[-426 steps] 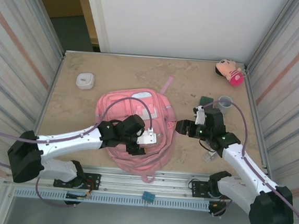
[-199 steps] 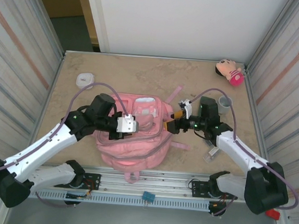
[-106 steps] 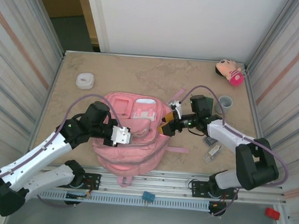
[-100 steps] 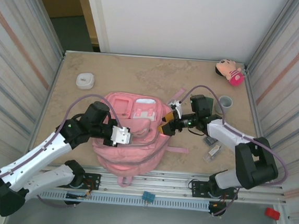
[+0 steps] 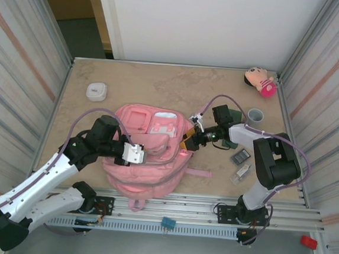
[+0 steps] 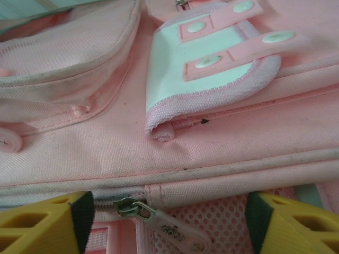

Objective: Pack the student bag

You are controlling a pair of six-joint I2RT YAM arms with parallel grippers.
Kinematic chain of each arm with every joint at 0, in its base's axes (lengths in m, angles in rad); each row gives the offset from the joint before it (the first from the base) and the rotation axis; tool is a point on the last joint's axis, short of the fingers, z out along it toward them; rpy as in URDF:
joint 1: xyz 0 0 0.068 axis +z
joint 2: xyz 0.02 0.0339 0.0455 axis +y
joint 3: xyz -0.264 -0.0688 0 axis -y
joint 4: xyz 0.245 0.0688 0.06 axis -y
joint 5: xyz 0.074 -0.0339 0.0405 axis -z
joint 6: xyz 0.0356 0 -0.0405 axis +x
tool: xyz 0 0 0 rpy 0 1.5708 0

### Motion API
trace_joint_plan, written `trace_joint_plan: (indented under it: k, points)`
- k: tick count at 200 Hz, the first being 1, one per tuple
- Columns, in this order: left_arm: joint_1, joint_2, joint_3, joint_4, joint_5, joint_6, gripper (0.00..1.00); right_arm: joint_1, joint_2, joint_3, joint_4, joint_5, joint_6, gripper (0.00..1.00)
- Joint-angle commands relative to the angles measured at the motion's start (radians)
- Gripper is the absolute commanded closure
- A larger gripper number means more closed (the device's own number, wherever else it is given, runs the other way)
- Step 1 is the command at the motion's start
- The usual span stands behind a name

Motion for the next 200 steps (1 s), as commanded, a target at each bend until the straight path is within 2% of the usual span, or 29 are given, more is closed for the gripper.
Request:
trace_joint_plan:
  k: [1, 21, 48, 78, 95, 133, 148, 175, 200]
  points:
    - [0.011, -0.029, 0.010, 0.111, 0.060, 0.015, 1.00, 0.017, 0.003, 0.011, -0.081, -0.056, -0.058, 0.34]
    - [0.012, -0.023, 0.007, 0.126, 0.052, 0.008, 1.00, 0.020, -0.015, 0.012, -0.111, -0.056, -0.059, 0.54]
    - [0.016, -0.021, 0.009, 0.140, 0.028, -0.007, 1.00, 0.019, -0.066, 0.011, -0.146, -0.054, -0.058, 0.70]
    - [0.016, -0.019, 0.002, 0.163, -0.005, -0.024, 1.00, 0.017, -0.133, 0.005, -0.155, -0.061, -0.039, 0.93]
    - [0.016, -0.018, -0.004, 0.178, -0.020, -0.035, 1.00, 0.012, -0.173, -0.001, -0.151, -0.056, -0.021, 1.00]
    - [0.014, 0.002, 0.007, 0.205, -0.056, -0.093, 1.00, 0.015, -0.277, -0.024, -0.135, -0.022, 0.030, 1.00]
    - [0.004, 0.017, 0.012, 0.222, -0.103, -0.127, 1.00, 0.028, -0.321, -0.037, -0.127, -0.018, 0.060, 1.00]
    - [-0.047, 0.060, 0.013, 0.246, -0.224, -0.156, 1.00, 0.087, -0.380, -0.054, -0.127, 0.007, 0.116, 1.00]
    - [-0.063, 0.094, 0.025, 0.268, -0.263, -0.209, 1.00, 0.137, -0.414, -0.071, -0.126, 0.043, 0.190, 1.00]
